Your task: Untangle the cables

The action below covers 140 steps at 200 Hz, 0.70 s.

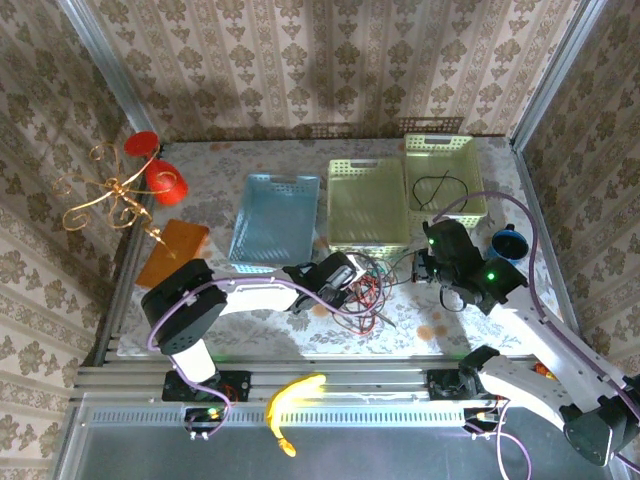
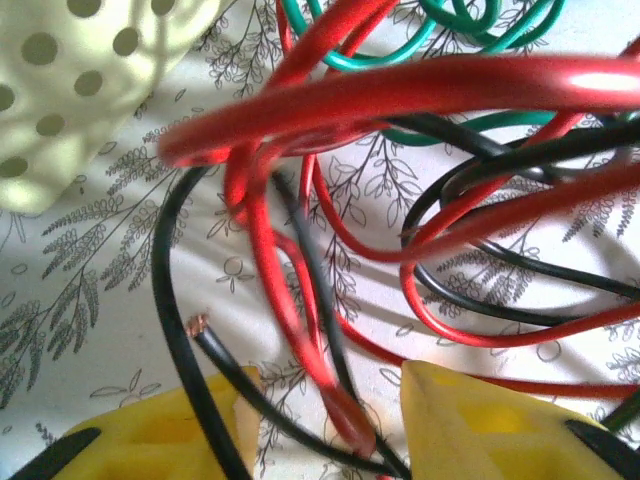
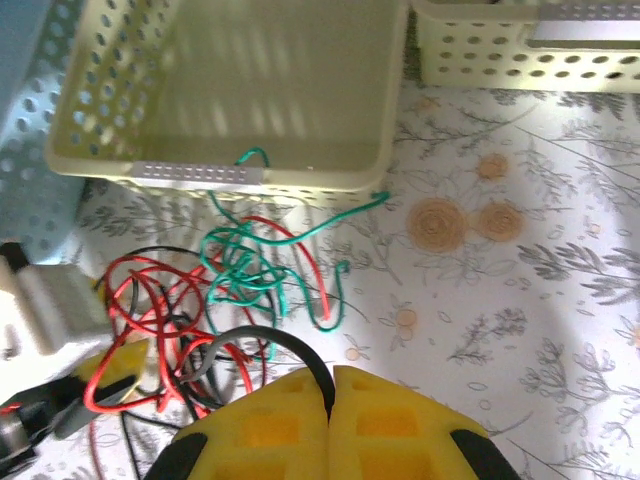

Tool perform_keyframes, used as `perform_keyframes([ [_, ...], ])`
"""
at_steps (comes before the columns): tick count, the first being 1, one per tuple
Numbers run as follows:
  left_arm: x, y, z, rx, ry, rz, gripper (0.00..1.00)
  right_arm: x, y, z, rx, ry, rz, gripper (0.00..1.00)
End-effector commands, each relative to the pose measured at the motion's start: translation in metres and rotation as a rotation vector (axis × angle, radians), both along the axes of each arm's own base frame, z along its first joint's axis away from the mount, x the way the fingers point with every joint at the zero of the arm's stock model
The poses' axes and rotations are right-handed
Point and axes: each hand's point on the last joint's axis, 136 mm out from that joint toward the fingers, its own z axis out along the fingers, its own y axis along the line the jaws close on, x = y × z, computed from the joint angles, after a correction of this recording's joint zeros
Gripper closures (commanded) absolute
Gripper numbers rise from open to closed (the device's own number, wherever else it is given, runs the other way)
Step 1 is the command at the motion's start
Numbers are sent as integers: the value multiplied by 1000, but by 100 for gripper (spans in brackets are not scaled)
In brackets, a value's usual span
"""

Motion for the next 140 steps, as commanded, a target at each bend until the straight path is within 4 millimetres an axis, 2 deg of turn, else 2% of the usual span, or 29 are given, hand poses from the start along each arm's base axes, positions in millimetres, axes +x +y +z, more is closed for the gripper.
perform_keyframes([
  [1, 1, 8, 4, 15, -6, -3, 57, 0, -41, 14, -115, -73, -182, 100],
  [26, 1, 13, -4, 29, 1, 10, 57, -4, -80, 35, -226, -133, -345, 100],
  [67, 1, 16, -14, 36, 22, 33, 58, -6, -113, 69, -306, -211, -460, 100],
  [120, -3, 18, -21, 38, 46, 39, 60, -10, -162, 149, -363, -393, -628, 100],
  [140, -3, 18, -23, 40, 47, 41, 61, -12, -173, 180, -393, -466, -672, 100],
])
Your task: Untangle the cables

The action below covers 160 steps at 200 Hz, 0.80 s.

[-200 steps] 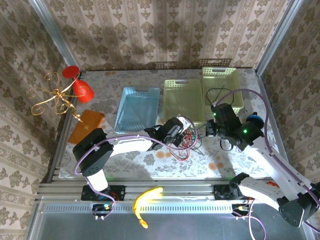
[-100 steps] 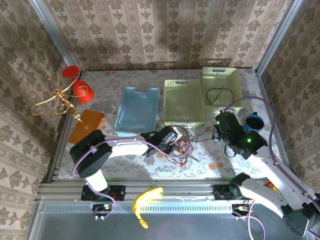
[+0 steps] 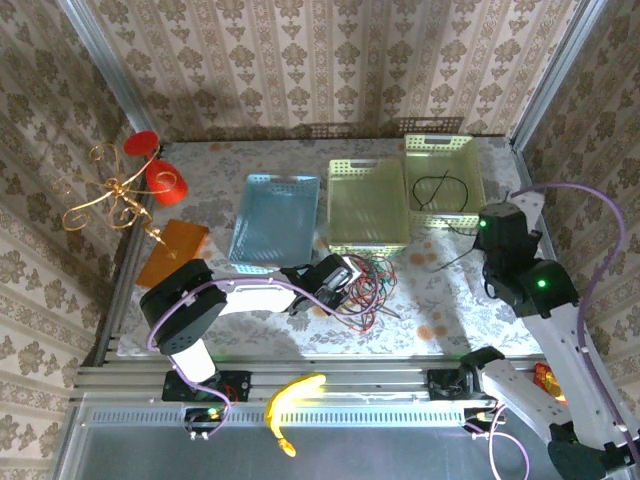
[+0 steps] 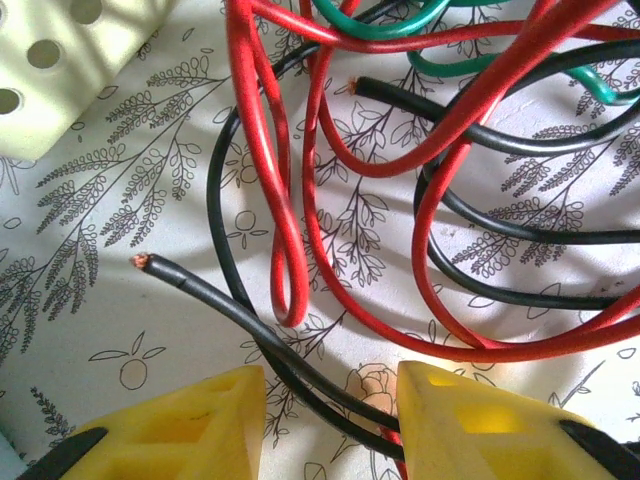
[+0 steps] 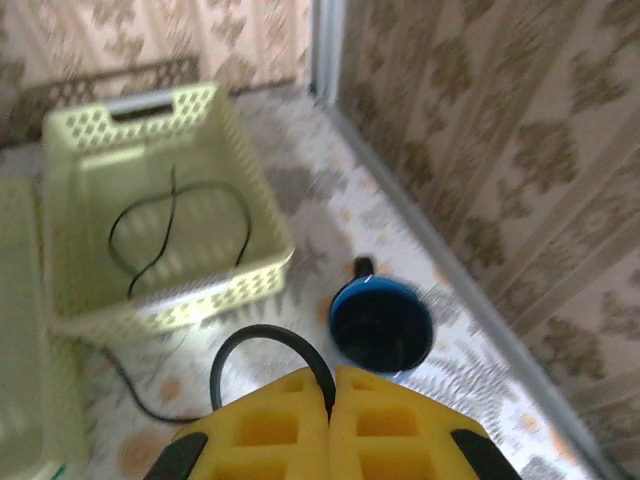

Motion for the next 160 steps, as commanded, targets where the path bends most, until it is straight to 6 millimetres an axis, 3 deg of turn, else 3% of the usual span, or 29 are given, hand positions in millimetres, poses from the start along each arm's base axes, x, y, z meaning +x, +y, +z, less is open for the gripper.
perform_keyframes([
  [1, -2, 6, -12, 20, 29, 20, 60, -6, -20, 49, -95, -110, -78, 100],
  [22, -2, 5, -11, 12, 28, 20, 60, 5, -12, 70, -88, -169, -17, 100],
  [42, 0, 2, -7, 2, 19, 18, 60, 26, -2, 75, -84, -169, 24, 100],
  [95, 6, -3, 5, -13, -12, 15, 57, 103, 5, 53, -121, -114, -24, 100],
  [134, 5, -3, 14, -27, -20, 20, 56, 123, 4, 50, -99, -170, -89, 100],
  [160, 4, -3, 16, -33, -18, 20, 56, 125, 5, 40, -90, -149, -88, 100],
])
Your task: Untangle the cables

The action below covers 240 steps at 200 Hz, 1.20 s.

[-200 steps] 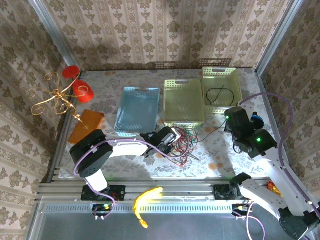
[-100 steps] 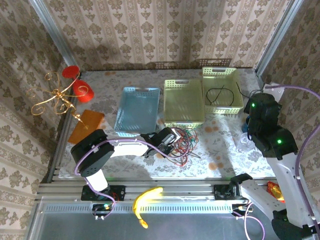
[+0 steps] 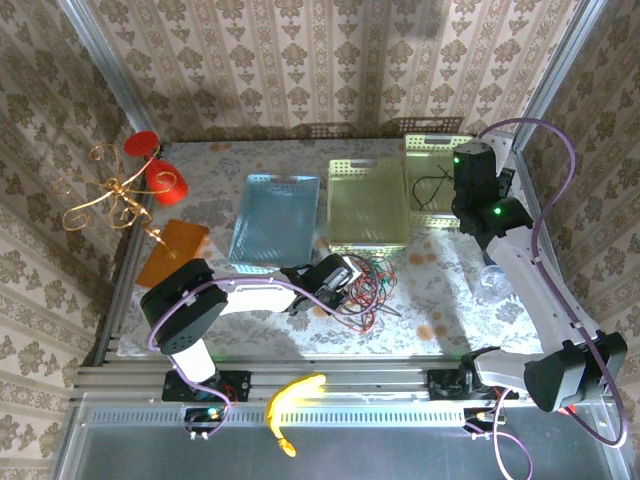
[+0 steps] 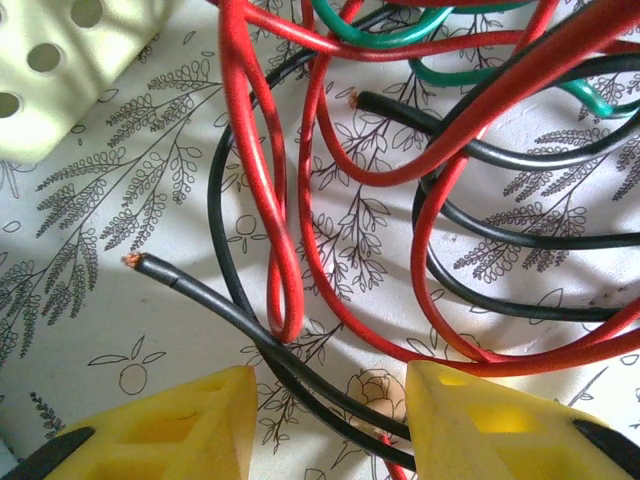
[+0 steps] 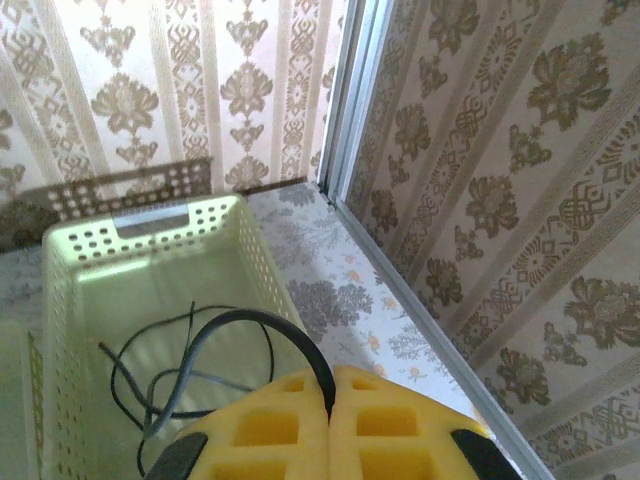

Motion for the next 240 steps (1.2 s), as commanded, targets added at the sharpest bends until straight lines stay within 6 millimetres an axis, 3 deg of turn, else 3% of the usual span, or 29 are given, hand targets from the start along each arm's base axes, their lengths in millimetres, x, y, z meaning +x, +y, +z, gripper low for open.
perform_keyframes([
  [1, 3, -2, 15, -26, -13, 19, 56, -1, -6, 21, 27, -103, -55, 100],
  [65, 2, -4, 13, -33, -4, 10, 56, -2, 0, 11, 0, -45, 2, 100],
  [103, 4, -8, 13, -40, -3, 13, 56, 16, 4, 3, -14, -14, 11, 100],
  [134, 3, -7, 13, -40, 3, 16, 56, 42, 8, -7, -27, 3, 10, 100],
  [168, 2, -5, 14, -32, 6, 23, 56, 80, 4, -51, -2, 80, -20, 100],
  [210, 2, -1, 16, -25, -1, 30, 56, 116, 11, -147, 219, 307, 47, 99],
  [224, 2, 0, 17, -25, -3, 32, 55, 121, 25, -168, 285, 373, 114, 83],
  [233, 2, 0, 18, -27, -4, 33, 56, 119, 29, -173, 303, 396, 118, 68],
  [240, 2, 0, 18, -29, -5, 33, 55, 116, 29, -172, 305, 398, 116, 61],
])
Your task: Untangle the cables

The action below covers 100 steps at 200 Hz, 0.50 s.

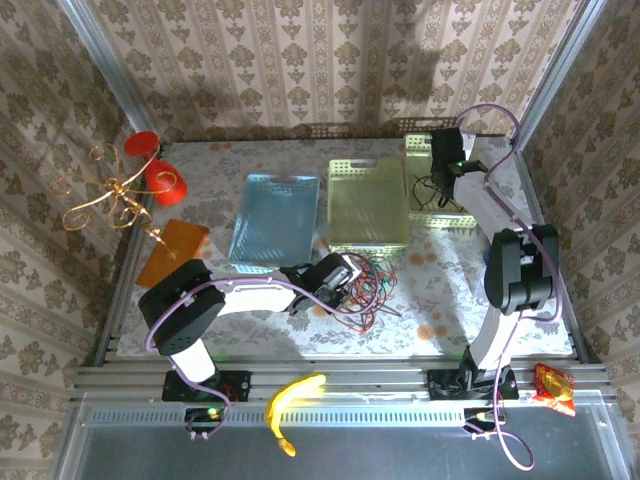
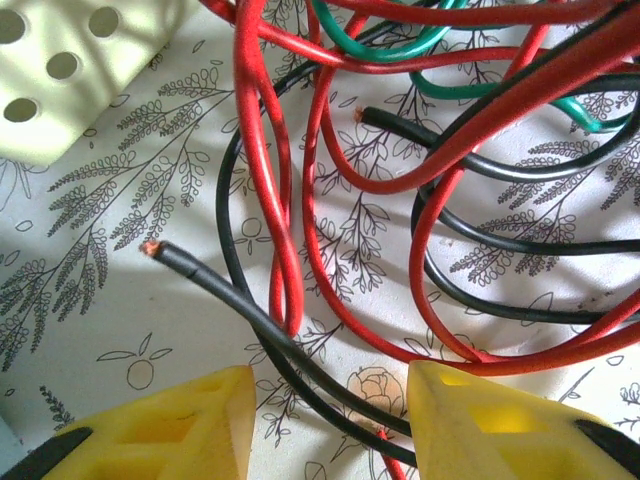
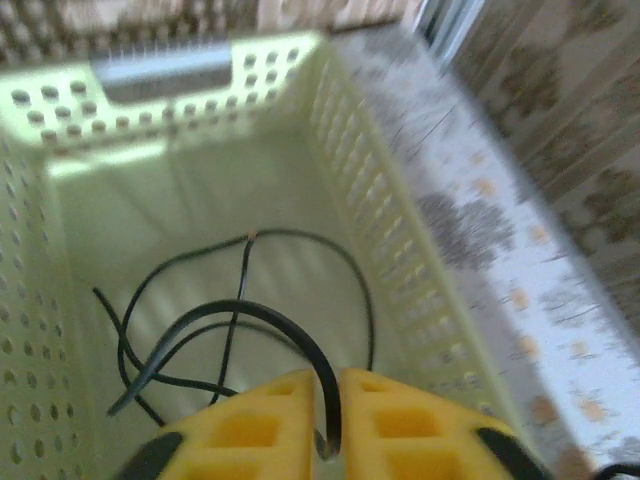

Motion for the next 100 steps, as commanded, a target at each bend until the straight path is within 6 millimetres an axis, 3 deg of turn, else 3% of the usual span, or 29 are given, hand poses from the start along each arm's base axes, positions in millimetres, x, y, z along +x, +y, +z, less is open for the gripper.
perform_keyframes([
  [1, 2, 1, 14, -22, -11, 21, 55, -9, 22, -10, 132, 64, 44, 61],
  [24, 2, 1, 16, -28, -15, 21, 55, -26, 12, 13, 101, -6, 0, 46],
  [59, 3, -3, 20, -47, -25, 10, 54, -60, 19, 40, 84, -56, 29, 43],
  [79, 5, -4, 23, -57, -39, 4, 52, -87, 42, 43, 93, -32, 94, 43],
  [100, 5, -7, 27, -67, -42, -10, 51, -125, 94, 35, 155, 12, 275, 44],
])
